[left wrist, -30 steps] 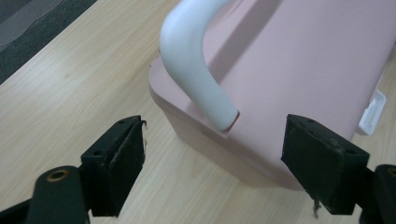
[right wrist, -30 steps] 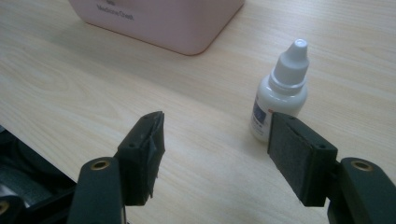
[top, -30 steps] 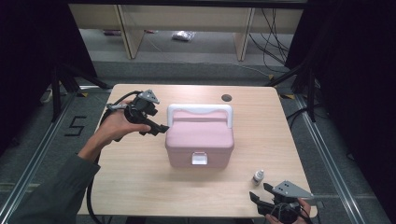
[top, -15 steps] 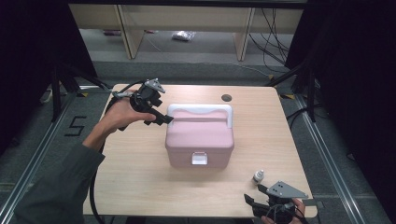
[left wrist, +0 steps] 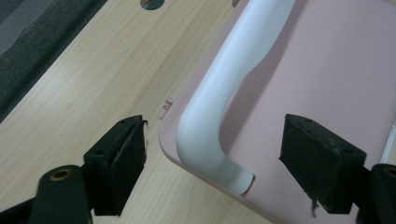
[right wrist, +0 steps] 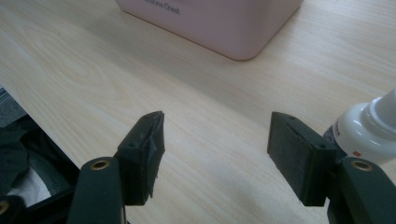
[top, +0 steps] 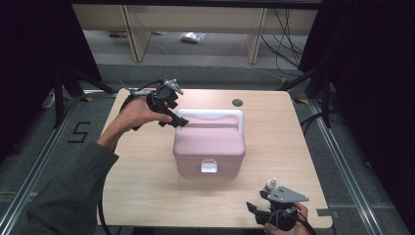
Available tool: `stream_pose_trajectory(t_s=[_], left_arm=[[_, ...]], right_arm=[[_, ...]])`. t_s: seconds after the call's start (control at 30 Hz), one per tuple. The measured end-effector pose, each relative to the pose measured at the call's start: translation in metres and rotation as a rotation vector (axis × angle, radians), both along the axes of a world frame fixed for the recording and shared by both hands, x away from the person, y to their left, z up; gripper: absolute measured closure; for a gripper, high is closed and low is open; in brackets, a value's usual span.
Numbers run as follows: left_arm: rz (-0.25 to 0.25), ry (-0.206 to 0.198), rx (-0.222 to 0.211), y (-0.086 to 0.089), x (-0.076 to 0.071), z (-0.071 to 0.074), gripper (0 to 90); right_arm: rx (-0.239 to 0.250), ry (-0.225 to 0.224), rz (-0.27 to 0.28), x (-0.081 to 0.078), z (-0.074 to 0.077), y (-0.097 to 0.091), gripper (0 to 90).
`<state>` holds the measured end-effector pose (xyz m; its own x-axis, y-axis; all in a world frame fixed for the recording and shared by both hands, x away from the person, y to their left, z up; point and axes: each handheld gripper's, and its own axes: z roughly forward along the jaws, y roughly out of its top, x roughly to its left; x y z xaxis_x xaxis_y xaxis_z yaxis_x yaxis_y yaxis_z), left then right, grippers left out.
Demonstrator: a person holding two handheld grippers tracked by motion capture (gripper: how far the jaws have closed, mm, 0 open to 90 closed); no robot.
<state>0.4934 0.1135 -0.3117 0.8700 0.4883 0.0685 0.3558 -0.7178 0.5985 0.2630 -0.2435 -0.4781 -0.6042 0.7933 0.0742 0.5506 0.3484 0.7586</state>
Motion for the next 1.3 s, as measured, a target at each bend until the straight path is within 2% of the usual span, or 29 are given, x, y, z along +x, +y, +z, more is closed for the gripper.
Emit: stream_pose_trajectory(t_s=[0.13, 0.17, 0.2, 0.27, 0.33, 0.4, 0.43, 0.47, 0.5, 0.57, 0.7, 0.93, 0.97, 1.13, 1.3], left_arm=[[-0.005, 0.003, 0.012, -0.002, 0.004, 0.002, 22.6], [-0.007, 0.002, 0.015, -0.004, 0.005, 0.003, 23.3], [-0.013, 0.004, 0.023, -0.006, 0.006, 0.003, 24.3], [-0.012, 0.004, 0.021, -0.008, 0.006, 0.003, 25.7], [-0.03, 0.006, 0.046, -0.012, 0.008, 0.003, 27.5], [-0.038, 0.005, 0.054, -0.014, 0.007, 0.003, 28.3], [-0.041, 0.005, 0.064, -0.015, 0.007, 0.003, 28.7], [-0.038, 0.007, 0.066, -0.016, 0.007, 0.003, 28.8], [-0.038, 0.007, 0.069, -0.017, 0.008, 0.003, 28.9], [-0.034, 0.01, 0.069, -0.018, 0.01, 0.002, 29.0], [-0.037, 0.017, 0.078, -0.019, 0.012, 0.0, 28.9], [-0.027, 0.024, 0.096, -0.017, 0.019, -0.002, 30.4], [-0.029, 0.025, 0.1, -0.017, 0.021, -0.003, 30.9], [-0.041, 0.017, 0.112, -0.022, 0.022, -0.006, 37.3], [-0.072, -0.005, 0.125, -0.025, 0.021, -0.005, 55.2]], right_arm=[[0.015, 0.008, 0.008, 0.002, -0.001, 0.005, 37.8], [-0.005, -0.005, 0.03, 0.005, -0.002, 0.007, 37.8], [0.006, 0.011, 0.024, 0.005, -0.003, 0.009, 37.8], [0.004, 0.013, 0.029, 0.006, -0.003, 0.011, 37.8], [-0.018, -0.001, 0.054, 0.011, -0.004, 0.014, 37.7], [-0.011, 0.008, 0.071, 0.012, -0.005, 0.017, 37.7], [-0.025, 0.002, 0.066, 0.011, -0.004, 0.018, 37.6], [-0.011, 0.033, 0.052, 0.01, -0.005, 0.02, 37.7], [-0.03, 0.004, 0.077, 0.012, -0.005, 0.02, 37.7], [-0.034, -0.005, 0.089, 0.013, -0.005, 0.021, 37.7], [-0.038, -0.009, 0.091, 0.013, -0.005, 0.021, 37.6], [-0.031, 0.009, 0.083, 0.012, -0.006, 0.02, 37.6], [-0.017, 0.03, 0.07, 0.01, -0.006, 0.022, 37.6], [-0.025, 0.021, 0.069, 0.01, -0.006, 0.021, 37.7], [-0.039, -0.006, 0.079, 0.01, -0.006, 0.019, 37.9]])
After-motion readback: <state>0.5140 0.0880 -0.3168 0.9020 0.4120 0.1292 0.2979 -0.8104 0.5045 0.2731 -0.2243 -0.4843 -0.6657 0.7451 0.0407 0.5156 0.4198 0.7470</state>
